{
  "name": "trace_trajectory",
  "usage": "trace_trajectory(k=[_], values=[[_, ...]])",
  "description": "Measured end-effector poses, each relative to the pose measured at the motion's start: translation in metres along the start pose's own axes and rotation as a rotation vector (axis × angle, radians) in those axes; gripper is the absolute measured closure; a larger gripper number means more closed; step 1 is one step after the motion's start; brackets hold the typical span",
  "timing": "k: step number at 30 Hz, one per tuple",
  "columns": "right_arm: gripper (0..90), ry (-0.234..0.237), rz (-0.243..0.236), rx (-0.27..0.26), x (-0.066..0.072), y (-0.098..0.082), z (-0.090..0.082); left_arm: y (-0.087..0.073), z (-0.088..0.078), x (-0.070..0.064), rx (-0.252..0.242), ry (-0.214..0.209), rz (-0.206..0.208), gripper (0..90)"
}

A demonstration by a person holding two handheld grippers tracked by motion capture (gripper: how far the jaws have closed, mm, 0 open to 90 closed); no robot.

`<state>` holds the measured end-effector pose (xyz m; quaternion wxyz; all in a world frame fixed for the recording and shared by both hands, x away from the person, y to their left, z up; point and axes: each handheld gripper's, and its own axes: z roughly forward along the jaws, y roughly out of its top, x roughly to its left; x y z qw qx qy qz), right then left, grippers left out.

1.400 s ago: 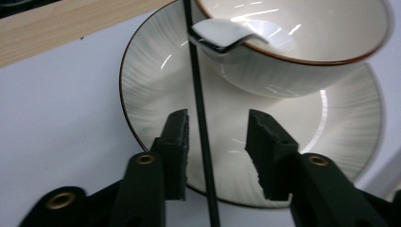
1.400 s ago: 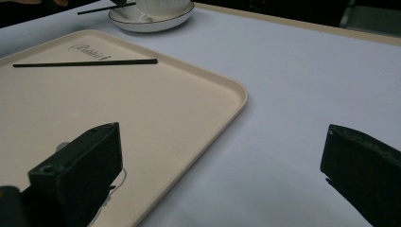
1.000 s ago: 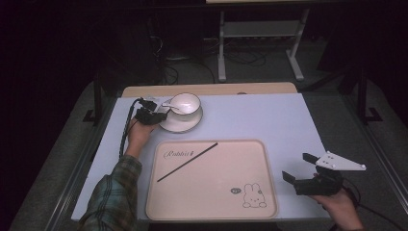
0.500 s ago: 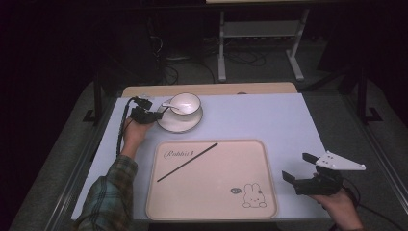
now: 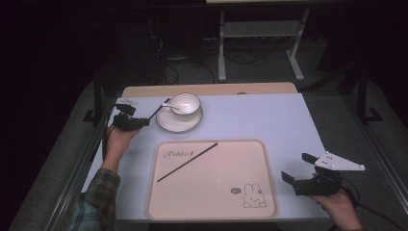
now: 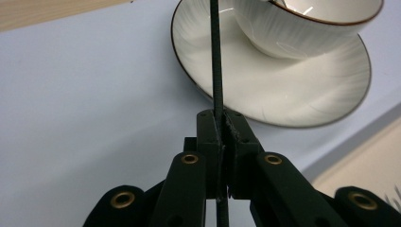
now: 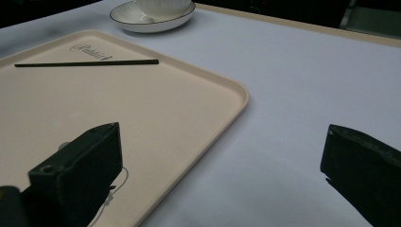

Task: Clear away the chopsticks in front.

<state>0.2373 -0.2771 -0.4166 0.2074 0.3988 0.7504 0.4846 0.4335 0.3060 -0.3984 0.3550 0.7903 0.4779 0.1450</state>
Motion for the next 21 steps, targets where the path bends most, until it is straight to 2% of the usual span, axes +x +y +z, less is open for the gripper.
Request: trace_trajectory(k=[5,10,14,17,21], values=[[0.0,0.000,-0.003,0.001,0.000,0.000,0.000,-0.016,-0.014,-0.003,-0.009,-0.013,-0.021,85.2],[0.0,0.000,-0.004,0.001,0.001,0.000,0.000,-0.032,-0.027,-0.008,0.004,-0.006,-0.013,85.2],[0.0,0.003,-0.010,0.000,0.002,0.001,0.000,-0.047,-0.036,-0.016,0.018,-0.023,-0.003,85.2],[0.0,0.005,-0.014,0.003,0.003,0.001,0.000,-0.054,-0.043,-0.021,0.015,-0.041,-0.012,85.2],[0.0,0.009,-0.018,0.003,0.004,0.001,0.000,-0.060,-0.052,-0.030,0.011,-0.064,-0.003,85.2]])
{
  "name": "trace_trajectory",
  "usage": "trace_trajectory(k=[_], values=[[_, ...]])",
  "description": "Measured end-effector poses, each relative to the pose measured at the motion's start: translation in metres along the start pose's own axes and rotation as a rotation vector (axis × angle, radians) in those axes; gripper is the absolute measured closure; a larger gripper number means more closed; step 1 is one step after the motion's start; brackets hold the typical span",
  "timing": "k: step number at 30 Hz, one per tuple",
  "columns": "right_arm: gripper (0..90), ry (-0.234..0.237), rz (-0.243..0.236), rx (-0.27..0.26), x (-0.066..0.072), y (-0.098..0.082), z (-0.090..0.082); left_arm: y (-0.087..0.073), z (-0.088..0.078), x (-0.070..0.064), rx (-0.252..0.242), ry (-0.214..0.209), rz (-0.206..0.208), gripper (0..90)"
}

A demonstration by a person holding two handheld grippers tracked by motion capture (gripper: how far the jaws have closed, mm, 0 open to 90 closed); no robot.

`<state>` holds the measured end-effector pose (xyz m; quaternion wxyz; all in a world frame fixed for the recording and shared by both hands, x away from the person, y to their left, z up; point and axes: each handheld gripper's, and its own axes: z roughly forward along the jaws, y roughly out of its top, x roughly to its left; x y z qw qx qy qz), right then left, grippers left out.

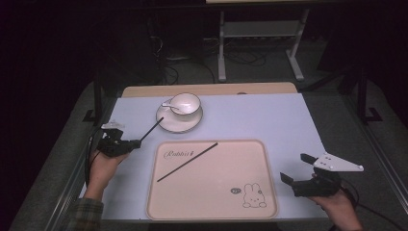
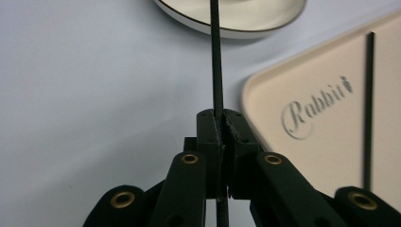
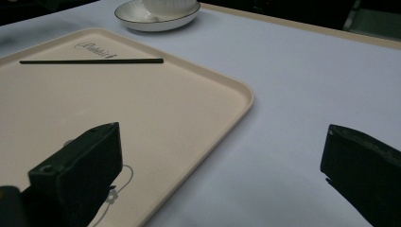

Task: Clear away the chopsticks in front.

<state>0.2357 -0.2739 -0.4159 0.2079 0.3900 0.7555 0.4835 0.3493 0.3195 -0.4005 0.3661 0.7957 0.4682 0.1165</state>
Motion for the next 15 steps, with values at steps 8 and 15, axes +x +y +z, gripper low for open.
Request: trace_trajectory(k=[8,15], values=[[0.0,0.002,-0.002,0.004,0.001,0.000,0.001,-0.001,-0.001,-0.024,-0.010,-0.084,0.034,85.1],[0.0,0.003,-0.001,0.005,0.001,0.000,0.001,0.007,0.013,-0.060,0.008,-0.166,0.107,85.1]])
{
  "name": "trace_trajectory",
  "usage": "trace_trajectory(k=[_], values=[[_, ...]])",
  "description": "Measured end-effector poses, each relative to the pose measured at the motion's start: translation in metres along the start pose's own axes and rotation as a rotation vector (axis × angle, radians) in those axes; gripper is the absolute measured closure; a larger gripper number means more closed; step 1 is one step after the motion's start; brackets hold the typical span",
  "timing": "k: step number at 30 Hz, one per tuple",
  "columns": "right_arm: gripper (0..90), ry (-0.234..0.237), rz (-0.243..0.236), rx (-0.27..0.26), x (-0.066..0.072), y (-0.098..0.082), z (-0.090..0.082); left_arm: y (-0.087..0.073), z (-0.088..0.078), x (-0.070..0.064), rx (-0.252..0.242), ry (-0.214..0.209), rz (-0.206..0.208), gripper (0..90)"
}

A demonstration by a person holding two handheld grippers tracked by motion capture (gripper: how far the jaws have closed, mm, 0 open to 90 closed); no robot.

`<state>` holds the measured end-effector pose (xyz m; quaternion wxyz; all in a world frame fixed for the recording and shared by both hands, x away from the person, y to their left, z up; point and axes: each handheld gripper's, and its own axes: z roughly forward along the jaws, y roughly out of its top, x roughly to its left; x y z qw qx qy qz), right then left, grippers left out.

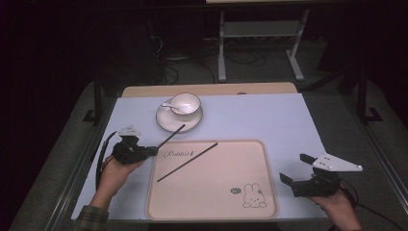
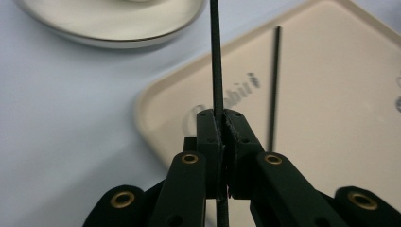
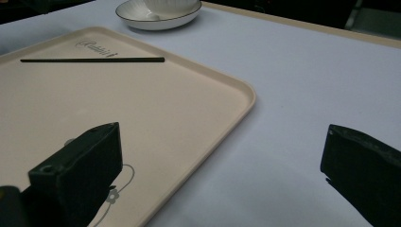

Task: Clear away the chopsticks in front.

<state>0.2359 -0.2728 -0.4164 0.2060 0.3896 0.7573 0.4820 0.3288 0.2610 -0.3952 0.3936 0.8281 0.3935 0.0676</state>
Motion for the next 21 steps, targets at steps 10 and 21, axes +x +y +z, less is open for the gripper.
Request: trace_trajectory(k=[10,21], values=[[0.0,0.001,0.001,0.004,0.000,0.000,0.000,0.006,0.037,-0.040,0.074,-0.064,0.083,85.1],[0.0,0.003,0.002,0.003,0.000,0.000,0.001,0.007,0.072,-0.065,0.151,-0.057,0.132,85.1]])
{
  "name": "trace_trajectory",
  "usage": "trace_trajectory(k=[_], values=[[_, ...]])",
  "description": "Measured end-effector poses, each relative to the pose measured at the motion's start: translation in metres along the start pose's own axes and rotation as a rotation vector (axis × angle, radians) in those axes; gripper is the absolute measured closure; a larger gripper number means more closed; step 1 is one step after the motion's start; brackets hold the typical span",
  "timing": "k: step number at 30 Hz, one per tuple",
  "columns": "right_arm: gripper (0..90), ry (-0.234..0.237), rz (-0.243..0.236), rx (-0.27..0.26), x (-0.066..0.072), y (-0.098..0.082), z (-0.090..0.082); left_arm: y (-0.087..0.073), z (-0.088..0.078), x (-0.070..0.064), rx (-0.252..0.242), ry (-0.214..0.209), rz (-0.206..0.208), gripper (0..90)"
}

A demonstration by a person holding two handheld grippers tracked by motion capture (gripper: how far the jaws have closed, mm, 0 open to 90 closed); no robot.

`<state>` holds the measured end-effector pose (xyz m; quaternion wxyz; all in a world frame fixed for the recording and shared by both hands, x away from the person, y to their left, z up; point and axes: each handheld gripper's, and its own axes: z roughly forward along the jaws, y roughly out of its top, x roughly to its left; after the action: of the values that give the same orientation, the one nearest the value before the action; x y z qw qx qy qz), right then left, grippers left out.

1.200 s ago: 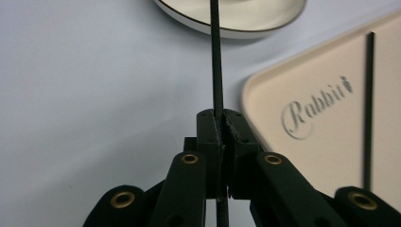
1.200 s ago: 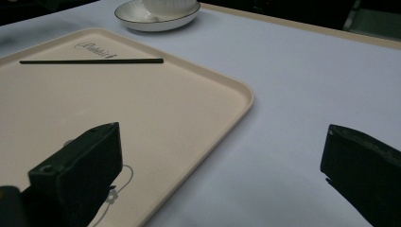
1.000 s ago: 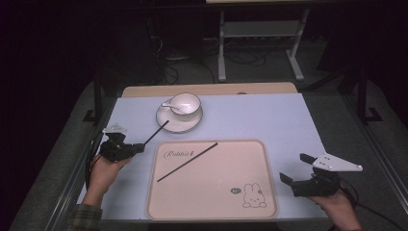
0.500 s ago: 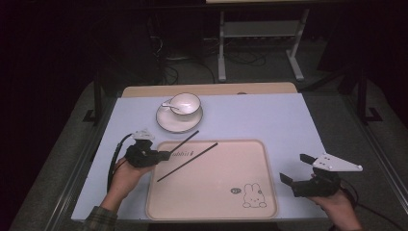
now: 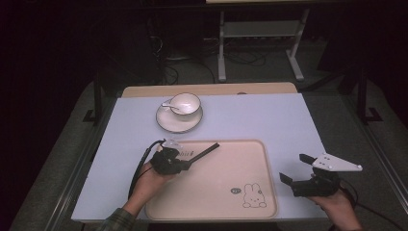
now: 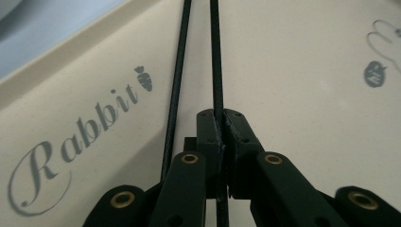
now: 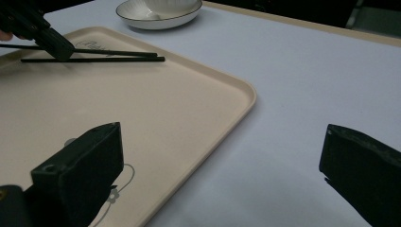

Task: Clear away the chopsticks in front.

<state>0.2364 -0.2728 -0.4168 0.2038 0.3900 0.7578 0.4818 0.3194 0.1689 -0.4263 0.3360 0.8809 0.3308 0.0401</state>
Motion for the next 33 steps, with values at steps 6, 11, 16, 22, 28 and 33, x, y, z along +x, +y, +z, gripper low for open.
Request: trace_trajectory(k=[6,11,16,22,28,33], values=[[0.0,0.002,-0.001,0.000,0.000,0.000,0.000,-0.002,0.010,0.002,0.024,0.024,0.016,85.0],[0.0,0.002,0.000,0.000,0.000,0.000,0.000,-0.002,0.011,0.000,0.021,0.029,0.027,84.8],[0.0,0.002,0.000,-0.001,0.000,0.000,0.000,-0.003,0.011,0.000,0.016,0.028,0.027,83.6],[0.0,0.001,-0.001,-0.002,0.000,0.000,0.000,0.000,0.008,0.000,0.000,0.021,0.035,81.2],[0.0,0.002,0.000,-0.002,0.000,0.000,0.000,0.027,0.007,-0.002,-0.059,-0.016,0.072,85.9],[0.0,0.001,0.002,0.000,0.000,-0.001,0.000,0.050,0.031,-0.007,-0.056,-0.056,0.110,89.4]])
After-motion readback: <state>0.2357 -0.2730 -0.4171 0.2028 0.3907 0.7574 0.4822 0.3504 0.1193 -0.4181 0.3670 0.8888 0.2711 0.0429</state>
